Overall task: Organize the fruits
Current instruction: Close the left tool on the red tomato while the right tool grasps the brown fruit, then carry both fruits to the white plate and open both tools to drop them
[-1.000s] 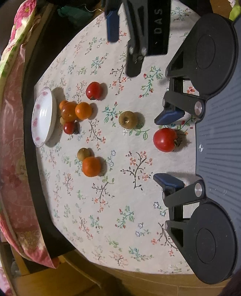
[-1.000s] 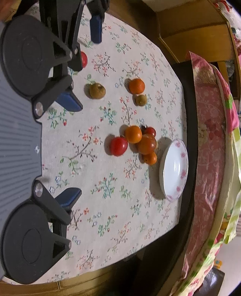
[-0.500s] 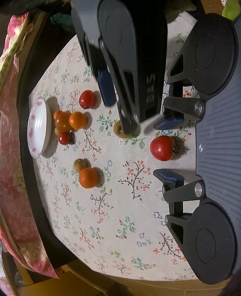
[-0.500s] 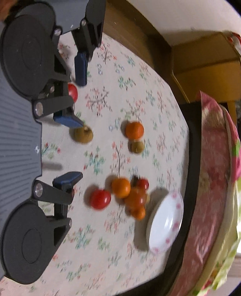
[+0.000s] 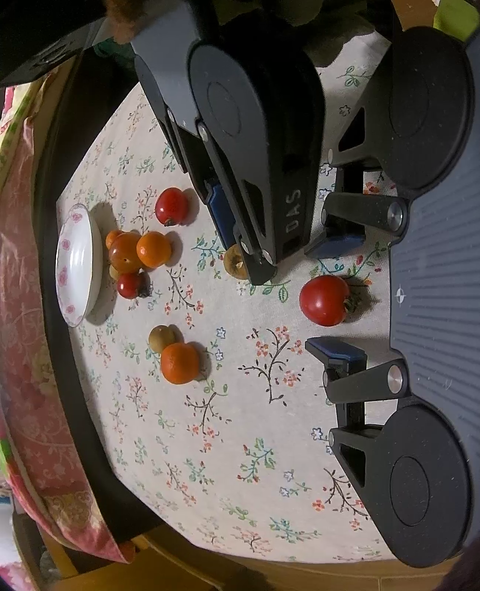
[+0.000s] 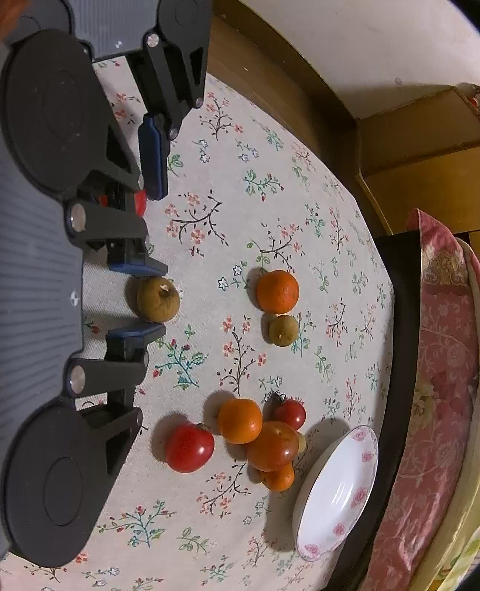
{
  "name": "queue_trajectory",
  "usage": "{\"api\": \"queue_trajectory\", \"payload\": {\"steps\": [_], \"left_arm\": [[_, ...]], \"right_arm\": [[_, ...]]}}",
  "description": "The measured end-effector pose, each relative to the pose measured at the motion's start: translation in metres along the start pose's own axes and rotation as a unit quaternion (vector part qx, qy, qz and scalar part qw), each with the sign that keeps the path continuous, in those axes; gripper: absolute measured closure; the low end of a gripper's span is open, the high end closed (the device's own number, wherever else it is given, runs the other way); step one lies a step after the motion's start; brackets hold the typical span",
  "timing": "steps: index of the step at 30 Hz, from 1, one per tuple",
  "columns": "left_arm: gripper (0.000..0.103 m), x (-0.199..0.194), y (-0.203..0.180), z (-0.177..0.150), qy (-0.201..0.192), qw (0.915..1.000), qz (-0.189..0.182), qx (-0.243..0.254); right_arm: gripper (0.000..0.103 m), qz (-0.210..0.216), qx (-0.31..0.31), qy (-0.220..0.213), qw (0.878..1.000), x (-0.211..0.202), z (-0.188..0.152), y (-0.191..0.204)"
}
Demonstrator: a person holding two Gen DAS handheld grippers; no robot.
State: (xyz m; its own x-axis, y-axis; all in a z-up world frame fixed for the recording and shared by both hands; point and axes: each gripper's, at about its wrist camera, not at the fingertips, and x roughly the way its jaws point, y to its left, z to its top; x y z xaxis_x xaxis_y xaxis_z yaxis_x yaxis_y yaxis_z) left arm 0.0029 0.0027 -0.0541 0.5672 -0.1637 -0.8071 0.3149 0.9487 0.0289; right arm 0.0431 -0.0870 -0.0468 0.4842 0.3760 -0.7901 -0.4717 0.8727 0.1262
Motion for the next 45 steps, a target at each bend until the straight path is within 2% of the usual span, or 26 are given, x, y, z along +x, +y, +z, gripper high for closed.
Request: {"api": "queue_trajectory", "payload": {"steps": [5,13,16,22,28,37,45], "left_arm": [[0.066,-0.003,-0.002,0.0,0.002,0.9999,-0.01,0.003],[0.068,-0.001,-0.004,0.007,0.011,0.9998,-0.006,0.012],[0.068,-0.005,-0.002,0.014,0.014,0.9998,-0.011,0.0],[0.068,-0.008,-0.003,0.048,-0.026,0.9994,-0.022,0.009],[0.068,0.006,-0.001,0.095,-0.051,0.998,-0.036,0.003],[0.068,0.044,0.001,0.166,-0.077,0.9958,-0.049,0.005],[0.068,0.079,0.004,0.203,-0.078,0.9958,-0.046,0.005]], "right_arm": [[0.075,0.0,0.009,-0.001,1.0,-0.005,0.0,-0.005],[0.075,-0.013,0.037,-0.023,0.999,-0.025,0.003,-0.021],[0.075,-0.023,0.04,-0.027,0.999,-0.034,0.005,-0.024],[0.075,-0.048,0.044,-0.058,0.996,-0.061,0.015,-0.034],[0.075,-0.077,0.052,-0.06,0.994,-0.066,0.03,-0.061],[0.075,-0.094,0.092,-0.059,0.99,-0.049,0.065,-0.12],[0.075,-0.097,0.102,-0.066,0.988,-0.023,0.098,-0.153]]}}
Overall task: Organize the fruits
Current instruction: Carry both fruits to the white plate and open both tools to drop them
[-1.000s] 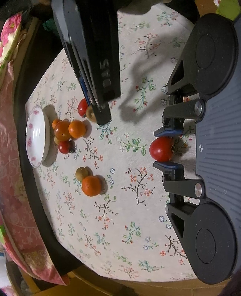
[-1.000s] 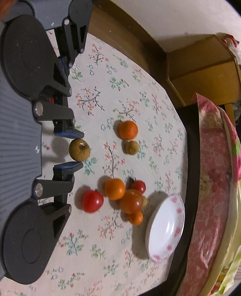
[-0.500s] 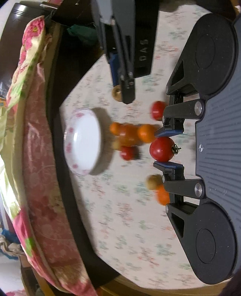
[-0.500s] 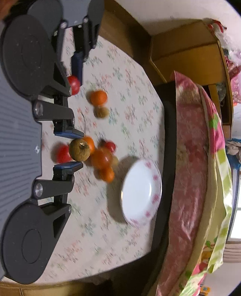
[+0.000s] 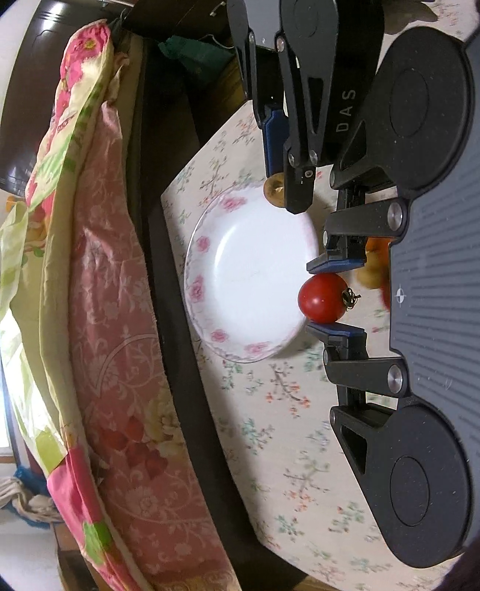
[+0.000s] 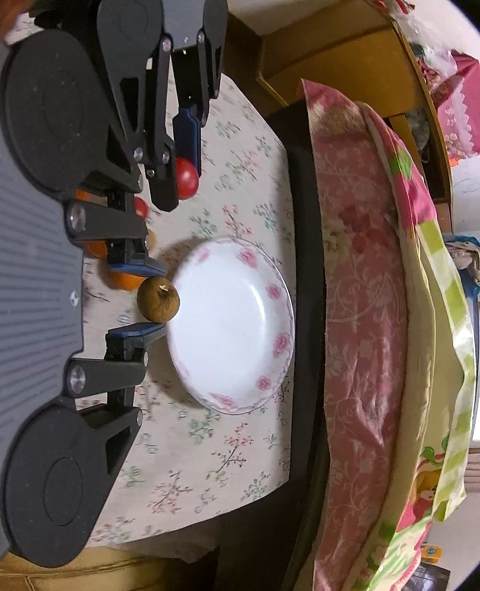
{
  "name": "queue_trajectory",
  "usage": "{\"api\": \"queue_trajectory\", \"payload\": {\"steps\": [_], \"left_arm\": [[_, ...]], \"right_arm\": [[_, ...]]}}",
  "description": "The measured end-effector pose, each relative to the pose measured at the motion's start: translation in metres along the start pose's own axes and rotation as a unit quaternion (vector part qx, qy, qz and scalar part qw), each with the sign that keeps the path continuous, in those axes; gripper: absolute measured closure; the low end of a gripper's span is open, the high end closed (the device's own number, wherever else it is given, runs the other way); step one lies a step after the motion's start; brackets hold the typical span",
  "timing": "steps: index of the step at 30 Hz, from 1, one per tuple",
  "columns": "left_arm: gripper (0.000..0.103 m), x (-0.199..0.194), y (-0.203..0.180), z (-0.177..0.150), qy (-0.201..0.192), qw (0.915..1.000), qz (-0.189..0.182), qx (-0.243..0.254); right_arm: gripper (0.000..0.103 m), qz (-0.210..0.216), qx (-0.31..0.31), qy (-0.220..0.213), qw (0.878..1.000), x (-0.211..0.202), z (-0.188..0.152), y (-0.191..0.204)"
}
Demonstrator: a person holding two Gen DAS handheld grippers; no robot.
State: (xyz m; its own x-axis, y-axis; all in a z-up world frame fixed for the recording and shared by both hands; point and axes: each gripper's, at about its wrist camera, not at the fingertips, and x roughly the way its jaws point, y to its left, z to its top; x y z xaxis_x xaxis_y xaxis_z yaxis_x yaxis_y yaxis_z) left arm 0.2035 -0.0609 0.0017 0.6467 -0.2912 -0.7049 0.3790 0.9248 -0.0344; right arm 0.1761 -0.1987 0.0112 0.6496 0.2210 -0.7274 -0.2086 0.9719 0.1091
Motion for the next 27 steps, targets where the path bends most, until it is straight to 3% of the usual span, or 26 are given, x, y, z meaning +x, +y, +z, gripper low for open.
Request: {"api": "queue_trajectory", "payload": {"steps": [13,27], "left_arm": [[0.067,0.036,-0.002,0.008,0.01,0.9999,-0.007,0.009],[0.066,0.042,-0.001,0.01,0.013,0.9999,-0.003,0.01]], "right_arm": [[0.075,-0.011,0.004,0.018,1.0,0.05,0.018,-0.024],[0.075,-0.017,0.006,0.019,1.0,0.06,0.018,-0.029]]}}
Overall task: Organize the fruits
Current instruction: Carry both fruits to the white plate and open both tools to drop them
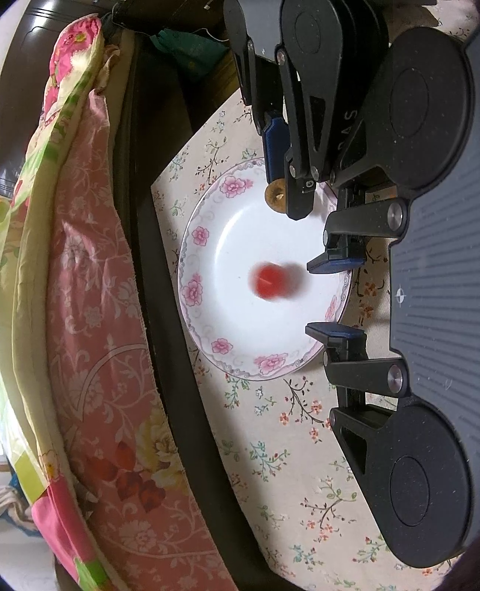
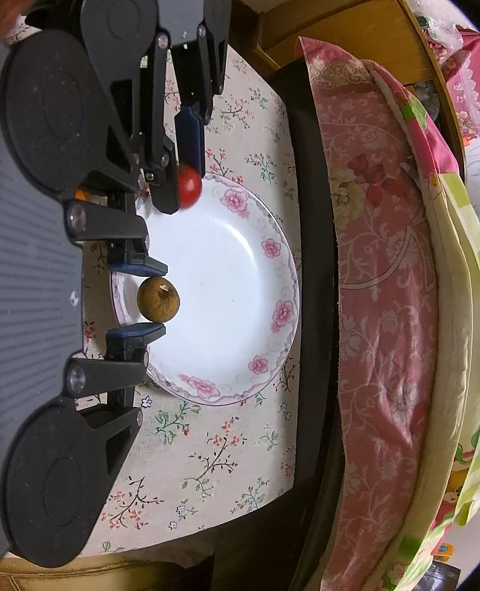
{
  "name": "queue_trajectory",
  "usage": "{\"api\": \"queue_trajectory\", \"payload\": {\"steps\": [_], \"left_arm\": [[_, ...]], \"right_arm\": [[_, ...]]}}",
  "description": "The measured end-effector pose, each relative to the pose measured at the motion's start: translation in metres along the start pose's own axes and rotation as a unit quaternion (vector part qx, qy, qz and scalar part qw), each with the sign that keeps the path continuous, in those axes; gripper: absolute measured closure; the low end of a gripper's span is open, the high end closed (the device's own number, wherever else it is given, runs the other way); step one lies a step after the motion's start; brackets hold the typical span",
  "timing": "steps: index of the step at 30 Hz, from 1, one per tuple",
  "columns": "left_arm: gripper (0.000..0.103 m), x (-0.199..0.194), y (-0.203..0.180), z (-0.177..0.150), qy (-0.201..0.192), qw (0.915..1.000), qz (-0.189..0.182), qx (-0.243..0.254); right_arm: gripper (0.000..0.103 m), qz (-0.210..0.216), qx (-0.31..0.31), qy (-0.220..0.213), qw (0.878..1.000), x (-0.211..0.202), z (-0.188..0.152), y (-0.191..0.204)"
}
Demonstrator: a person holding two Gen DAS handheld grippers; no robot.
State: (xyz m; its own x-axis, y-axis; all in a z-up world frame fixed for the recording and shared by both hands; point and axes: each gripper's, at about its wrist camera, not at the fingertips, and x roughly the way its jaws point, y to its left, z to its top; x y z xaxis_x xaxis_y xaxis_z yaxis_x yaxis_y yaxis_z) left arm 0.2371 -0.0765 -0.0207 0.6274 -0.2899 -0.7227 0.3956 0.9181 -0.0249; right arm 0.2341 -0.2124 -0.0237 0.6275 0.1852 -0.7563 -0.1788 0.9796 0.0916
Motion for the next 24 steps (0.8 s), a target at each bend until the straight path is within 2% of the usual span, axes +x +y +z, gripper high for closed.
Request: {"api": "queue_trajectory", "payload": {"steps": [24], "left_arm": [[0.062,-0.028,-0.006,-0.01,-0.006,0.9998,0.017,0.007]], "right_arm": [[0.073,0.002,-0.006,-0.025,1.0,-0.021,0.002,0.012]]}}
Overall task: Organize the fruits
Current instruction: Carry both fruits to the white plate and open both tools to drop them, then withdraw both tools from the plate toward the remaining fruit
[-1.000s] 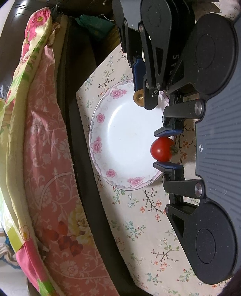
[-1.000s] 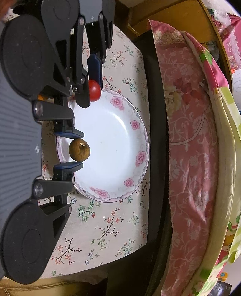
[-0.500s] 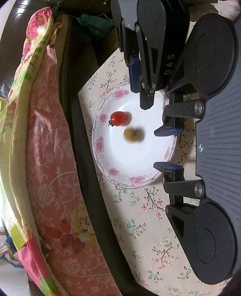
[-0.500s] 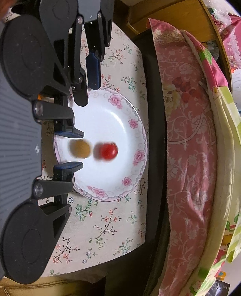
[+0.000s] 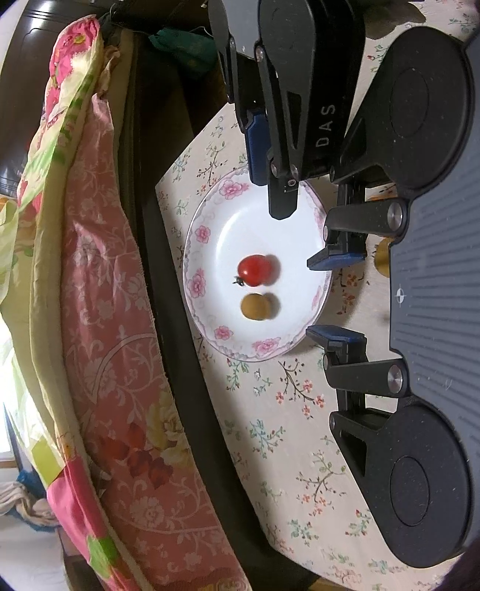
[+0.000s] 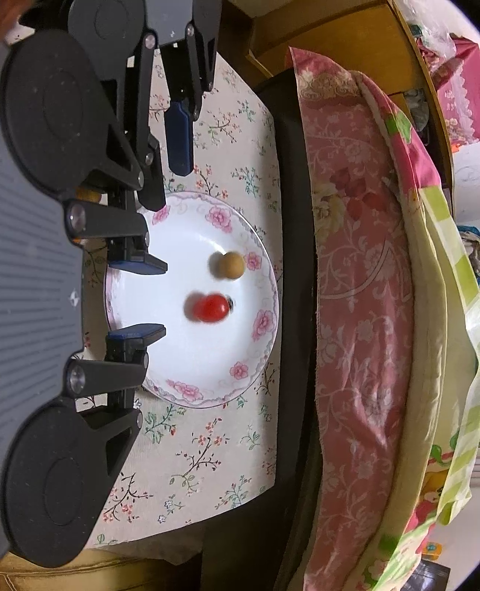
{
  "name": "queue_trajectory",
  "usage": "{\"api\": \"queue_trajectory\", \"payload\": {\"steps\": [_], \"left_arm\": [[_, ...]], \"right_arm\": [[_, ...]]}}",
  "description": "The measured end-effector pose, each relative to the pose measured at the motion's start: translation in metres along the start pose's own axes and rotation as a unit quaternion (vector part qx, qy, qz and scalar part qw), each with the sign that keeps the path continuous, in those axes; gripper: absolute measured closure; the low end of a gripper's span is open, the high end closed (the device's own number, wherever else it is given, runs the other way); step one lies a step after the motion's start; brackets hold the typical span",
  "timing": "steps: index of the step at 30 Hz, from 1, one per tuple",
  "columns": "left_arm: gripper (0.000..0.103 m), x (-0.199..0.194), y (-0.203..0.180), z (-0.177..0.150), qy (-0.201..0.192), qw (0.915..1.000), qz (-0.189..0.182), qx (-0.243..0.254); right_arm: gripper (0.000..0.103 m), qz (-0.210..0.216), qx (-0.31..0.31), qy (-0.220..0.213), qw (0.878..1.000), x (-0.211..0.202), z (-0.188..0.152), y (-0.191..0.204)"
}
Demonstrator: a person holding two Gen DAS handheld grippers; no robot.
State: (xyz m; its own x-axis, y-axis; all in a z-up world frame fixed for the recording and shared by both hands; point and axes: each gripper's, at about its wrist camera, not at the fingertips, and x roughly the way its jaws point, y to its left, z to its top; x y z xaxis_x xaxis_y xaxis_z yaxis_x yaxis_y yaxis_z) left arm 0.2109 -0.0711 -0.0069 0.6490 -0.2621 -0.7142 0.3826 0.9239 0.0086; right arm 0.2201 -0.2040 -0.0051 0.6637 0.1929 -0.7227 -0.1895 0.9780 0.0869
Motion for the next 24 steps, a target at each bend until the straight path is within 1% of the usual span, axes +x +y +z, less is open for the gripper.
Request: {"api": "queue_trajectory", "payload": {"steps": [11,18,24], "left_arm": [[0.061,-0.031,-0.001,-0.011,-0.003,0.9999,0.005,0.01],[0.058,-0.053,-0.006,-0.025,-0.003,0.9998,0.003,0.017],[0.058,-0.066,-0.008,-0.041,0.003,0.9997,-0.005,0.022]], "right_arm": [[0.073,0.007,-0.005,-0.008,1.0,-0.024,-0.007,0.013],[0.073,0.013,-0.01,-0.009,1.0,-0.044,-0.02,0.024],[0.073,0.024,-0.002,0.002,1.0,-0.057,-0.036,0.033]]}}
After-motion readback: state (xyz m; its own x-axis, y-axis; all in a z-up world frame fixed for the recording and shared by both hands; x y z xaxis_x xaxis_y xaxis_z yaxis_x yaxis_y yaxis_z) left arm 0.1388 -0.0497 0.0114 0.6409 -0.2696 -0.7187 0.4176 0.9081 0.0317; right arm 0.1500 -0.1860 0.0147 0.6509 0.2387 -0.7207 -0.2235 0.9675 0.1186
